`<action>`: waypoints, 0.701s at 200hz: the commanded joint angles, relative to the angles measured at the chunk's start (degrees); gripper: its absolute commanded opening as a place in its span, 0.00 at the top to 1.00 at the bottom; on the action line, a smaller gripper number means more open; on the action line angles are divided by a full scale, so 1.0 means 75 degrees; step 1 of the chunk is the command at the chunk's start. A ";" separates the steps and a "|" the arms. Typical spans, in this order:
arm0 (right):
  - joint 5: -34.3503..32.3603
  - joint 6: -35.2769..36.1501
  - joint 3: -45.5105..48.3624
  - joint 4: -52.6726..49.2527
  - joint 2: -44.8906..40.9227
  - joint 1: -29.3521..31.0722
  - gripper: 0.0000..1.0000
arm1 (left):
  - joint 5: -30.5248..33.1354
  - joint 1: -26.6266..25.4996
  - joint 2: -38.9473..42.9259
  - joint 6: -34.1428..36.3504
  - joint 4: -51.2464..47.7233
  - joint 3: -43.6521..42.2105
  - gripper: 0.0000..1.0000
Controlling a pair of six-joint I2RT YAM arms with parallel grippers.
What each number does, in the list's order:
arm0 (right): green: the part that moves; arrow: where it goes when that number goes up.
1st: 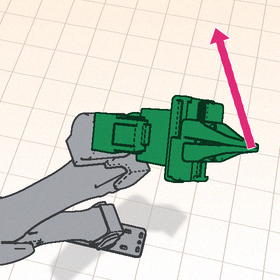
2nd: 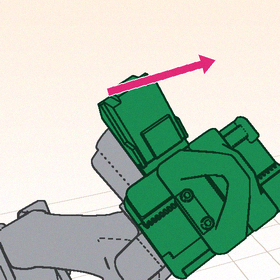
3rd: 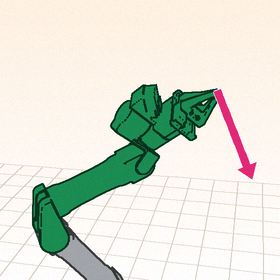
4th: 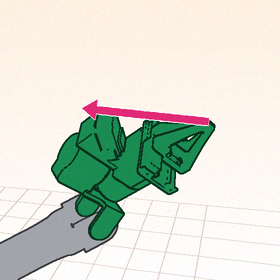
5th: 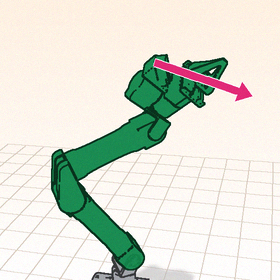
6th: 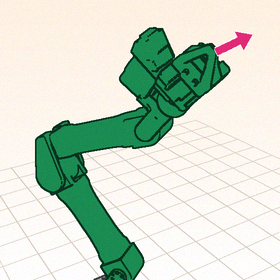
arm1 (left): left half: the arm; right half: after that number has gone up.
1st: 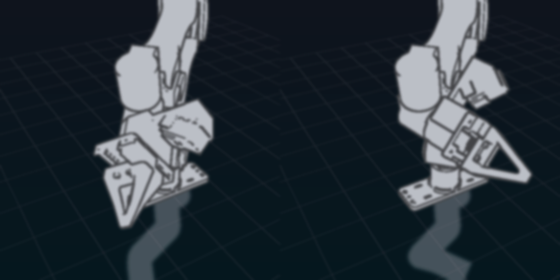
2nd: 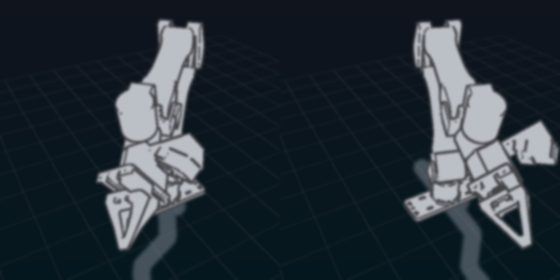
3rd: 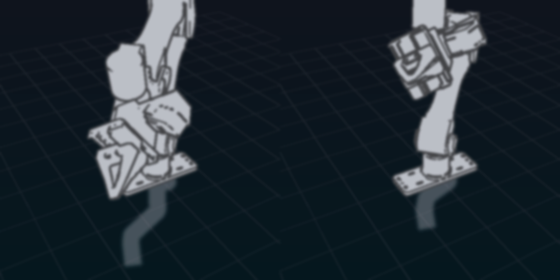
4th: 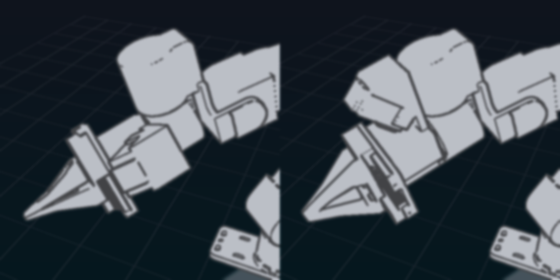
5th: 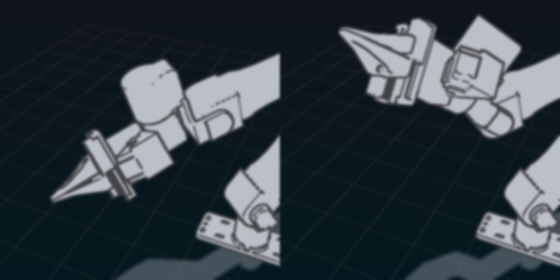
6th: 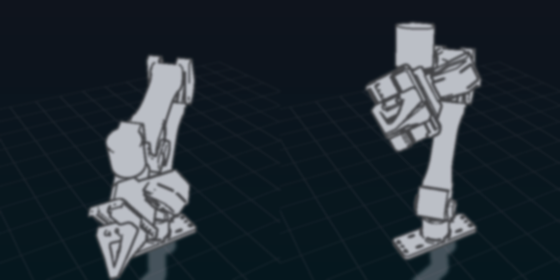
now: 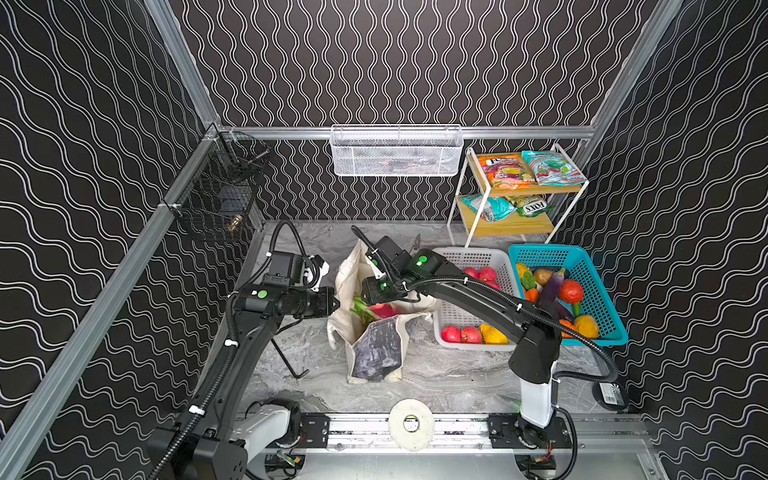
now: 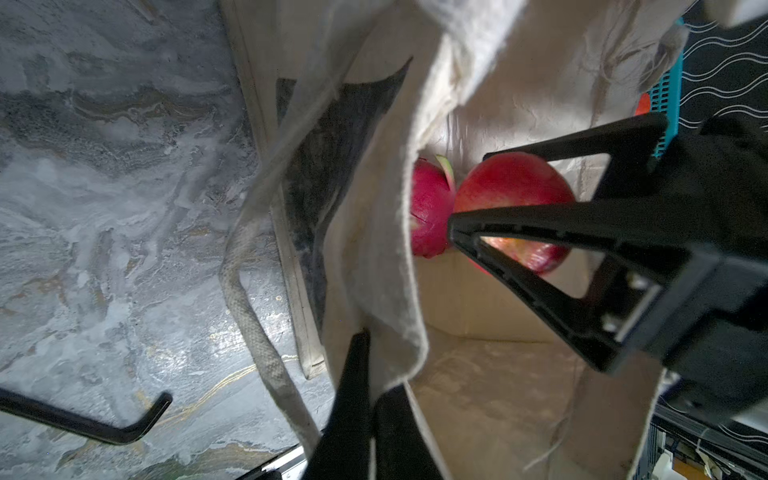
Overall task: Place the food into the grocery bag and tie it
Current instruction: 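Lift the red apple and carry it into the tote bag with the right gripper, then lower the apple into the bag and open the right gripper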
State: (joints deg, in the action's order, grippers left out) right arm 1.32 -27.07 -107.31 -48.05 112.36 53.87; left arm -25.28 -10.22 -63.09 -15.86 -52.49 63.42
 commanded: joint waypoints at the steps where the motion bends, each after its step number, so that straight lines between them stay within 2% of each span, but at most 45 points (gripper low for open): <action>1: -0.0039 0.0282 0.0278 0.0628 0.0019 0.0001 0.49 | -0.0145 -0.0014 -0.0004 -0.0007 -0.0115 0.0076 1.00; 49: -0.0301 0.1125 0.0659 0.0971 -0.0054 0.0351 0.49 | 0.0065 -0.0015 -0.0076 -0.0029 -0.0051 0.0156 1.00; 140: -0.0235 0.1334 0.1529 0.1193 0.0129 0.0388 0.48 | 0.0060 -0.0014 -0.0083 -0.0201 0.0073 0.0240 1.00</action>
State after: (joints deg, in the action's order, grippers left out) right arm -0.54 -18.35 -96.84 -40.58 112.64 56.80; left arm -24.56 -10.24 -63.86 -16.53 -52.53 65.08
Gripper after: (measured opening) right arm 0.562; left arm 0.058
